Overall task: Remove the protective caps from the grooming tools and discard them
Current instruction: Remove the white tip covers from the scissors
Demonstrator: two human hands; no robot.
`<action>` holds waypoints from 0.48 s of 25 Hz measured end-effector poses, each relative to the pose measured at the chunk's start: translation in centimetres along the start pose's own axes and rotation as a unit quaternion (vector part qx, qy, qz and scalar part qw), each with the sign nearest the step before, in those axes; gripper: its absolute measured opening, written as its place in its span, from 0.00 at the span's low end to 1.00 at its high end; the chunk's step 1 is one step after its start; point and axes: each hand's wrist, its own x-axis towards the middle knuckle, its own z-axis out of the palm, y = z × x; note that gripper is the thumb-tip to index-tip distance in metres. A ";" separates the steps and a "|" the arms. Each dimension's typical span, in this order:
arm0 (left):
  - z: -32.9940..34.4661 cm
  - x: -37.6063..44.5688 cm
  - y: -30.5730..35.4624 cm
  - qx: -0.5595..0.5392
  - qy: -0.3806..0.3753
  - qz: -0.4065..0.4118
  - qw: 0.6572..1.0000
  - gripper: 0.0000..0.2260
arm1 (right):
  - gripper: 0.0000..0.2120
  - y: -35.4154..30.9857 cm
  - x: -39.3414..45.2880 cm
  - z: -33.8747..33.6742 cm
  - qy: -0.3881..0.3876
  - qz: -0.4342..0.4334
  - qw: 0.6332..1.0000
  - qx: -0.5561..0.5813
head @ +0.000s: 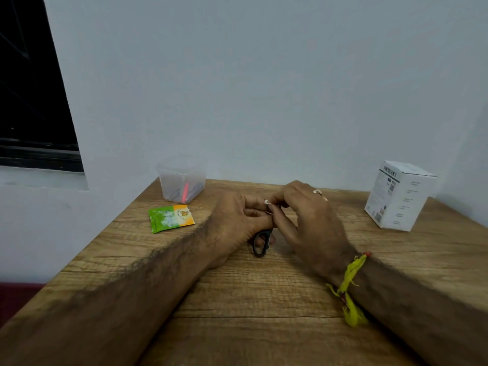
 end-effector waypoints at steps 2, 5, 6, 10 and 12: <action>0.1 -0.1 0.0 0.008 0.006 0.009 1.000 0.05 | 0.10 -0.1 0.2 0.0 -0.028 0.001 0.999 -0.017; 0.2 -0.1 0.1 0.007 0.011 0.006 1.000 0.05 | 0.11 0.1 0.4 -0.3 -0.036 -0.018 0.998 -0.045; 0.1 -0.1 0.1 0.001 0.015 0.005 1.000 0.04 | 0.11 0.1 0.5 -0.3 -0.033 -0.024 0.998 -0.046; 0.4 0.0 0.1 -0.012 0.031 0.006 0.999 0.03 | 0.11 0.1 0.6 -0.1 -0.027 -0.024 0.997 -0.062; 0.4 -0.1 0.2 -0.013 0.033 0.006 0.999 0.04 | 0.10 0.2 0.6 -0.1 -0.020 -0.017 0.999 -0.045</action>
